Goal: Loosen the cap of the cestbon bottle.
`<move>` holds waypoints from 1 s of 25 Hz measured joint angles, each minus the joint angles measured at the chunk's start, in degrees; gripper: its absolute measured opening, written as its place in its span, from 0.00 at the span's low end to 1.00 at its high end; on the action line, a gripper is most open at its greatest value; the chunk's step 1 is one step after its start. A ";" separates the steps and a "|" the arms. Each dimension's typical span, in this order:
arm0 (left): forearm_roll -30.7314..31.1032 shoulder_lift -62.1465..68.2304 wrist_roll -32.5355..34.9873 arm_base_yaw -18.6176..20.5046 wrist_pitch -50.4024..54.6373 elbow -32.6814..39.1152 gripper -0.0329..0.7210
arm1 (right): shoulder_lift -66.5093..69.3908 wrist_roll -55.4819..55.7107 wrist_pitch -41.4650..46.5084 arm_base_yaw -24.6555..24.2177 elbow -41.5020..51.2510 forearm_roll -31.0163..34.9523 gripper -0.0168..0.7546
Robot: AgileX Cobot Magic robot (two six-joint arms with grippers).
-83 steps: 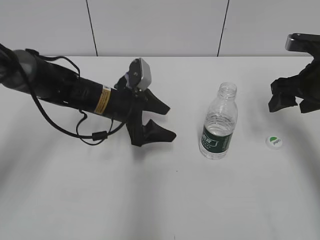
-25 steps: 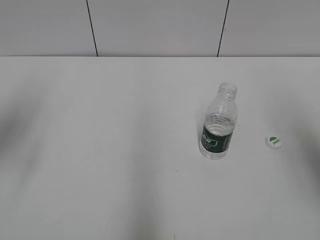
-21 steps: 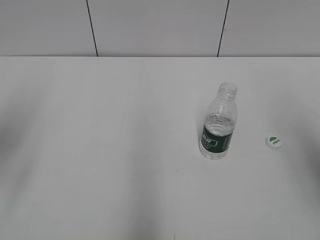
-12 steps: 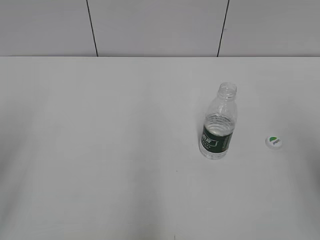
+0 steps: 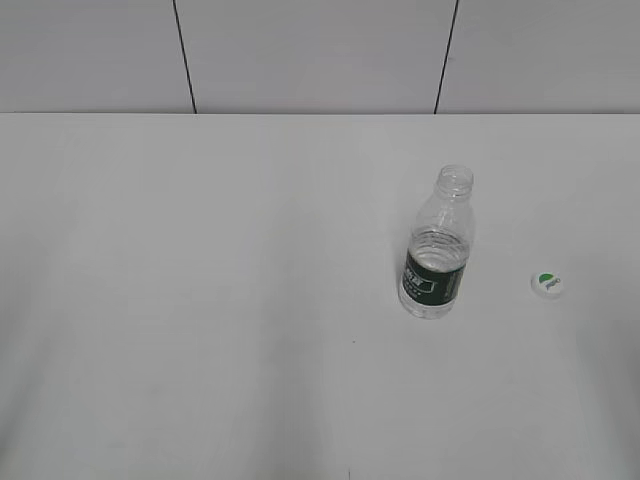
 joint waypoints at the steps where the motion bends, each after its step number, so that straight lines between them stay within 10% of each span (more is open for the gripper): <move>1: -0.33 -1.29 0.00 0.00 0.00 0.39 0.71 | -1.48 0.00 -0.06 0.00 1.10 0.00 0.78; 25: -0.88 -33.25 0.00 0.00 0.79 0.99 0.71 | -36.83 4.59 -5.18 0.00 4.67 1.30 0.78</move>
